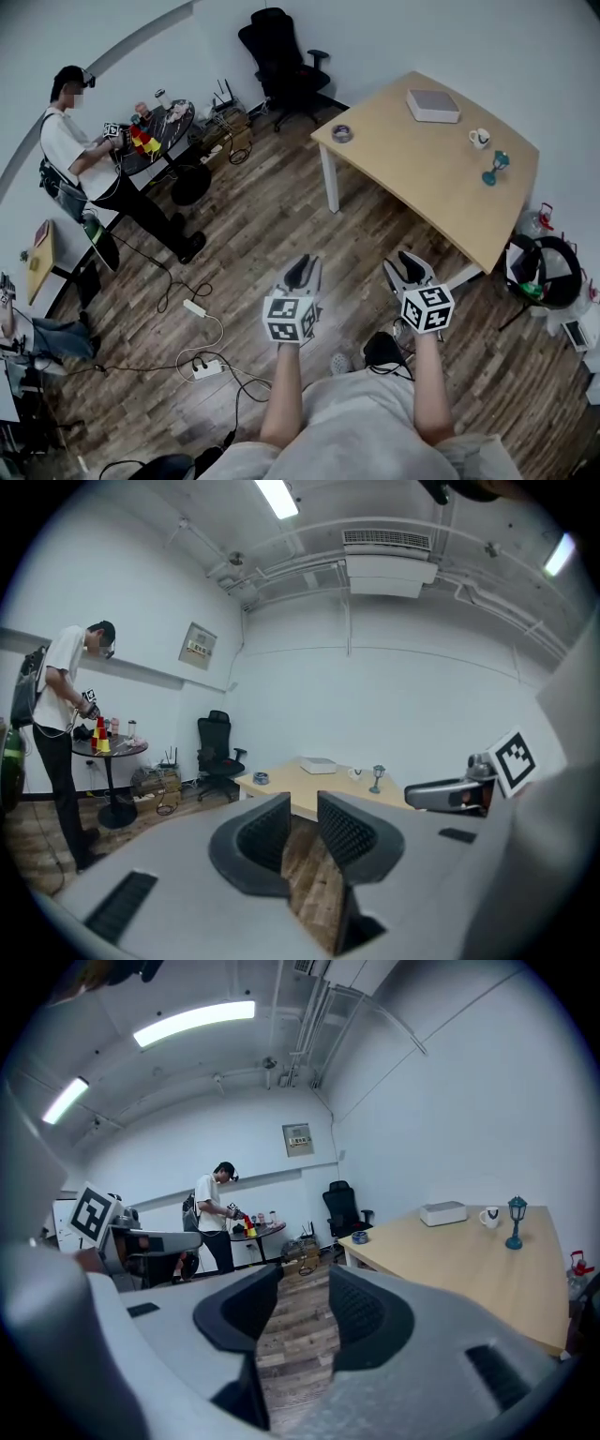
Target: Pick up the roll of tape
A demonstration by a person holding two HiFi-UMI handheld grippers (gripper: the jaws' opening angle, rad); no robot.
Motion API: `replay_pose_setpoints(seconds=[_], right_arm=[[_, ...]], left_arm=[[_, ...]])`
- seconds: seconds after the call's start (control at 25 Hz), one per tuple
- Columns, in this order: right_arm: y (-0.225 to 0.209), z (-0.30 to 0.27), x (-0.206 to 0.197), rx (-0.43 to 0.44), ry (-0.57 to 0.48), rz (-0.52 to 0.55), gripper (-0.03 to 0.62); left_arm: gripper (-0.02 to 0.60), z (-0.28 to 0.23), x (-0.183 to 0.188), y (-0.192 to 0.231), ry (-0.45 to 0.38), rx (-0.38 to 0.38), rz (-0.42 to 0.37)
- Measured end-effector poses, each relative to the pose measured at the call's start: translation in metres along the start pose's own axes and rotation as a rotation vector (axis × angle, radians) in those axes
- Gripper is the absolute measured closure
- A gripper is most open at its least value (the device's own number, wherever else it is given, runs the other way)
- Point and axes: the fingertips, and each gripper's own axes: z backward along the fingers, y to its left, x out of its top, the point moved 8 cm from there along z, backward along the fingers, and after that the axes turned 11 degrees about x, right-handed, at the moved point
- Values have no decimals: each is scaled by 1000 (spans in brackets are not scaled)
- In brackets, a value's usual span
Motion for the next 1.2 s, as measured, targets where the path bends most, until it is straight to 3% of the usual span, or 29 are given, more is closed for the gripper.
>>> replay_pose_setpoints(seconds=[0.32,0.8,0.96,1.2], right_arm=[[-19,-8,-4,0,-12,-68,408],[-45,-108,21,94,43,-46,370],[-74,-142,32,83,109,-7,335],[-121,-186,55,82,113,6,322]], left_arm=[[480,-5,0,23,-20,43,38],[465,-54,11,92,-6,178,51],[468,-98,27,96,-49,147,70],[468,-169,45,94,-34,108,59]])
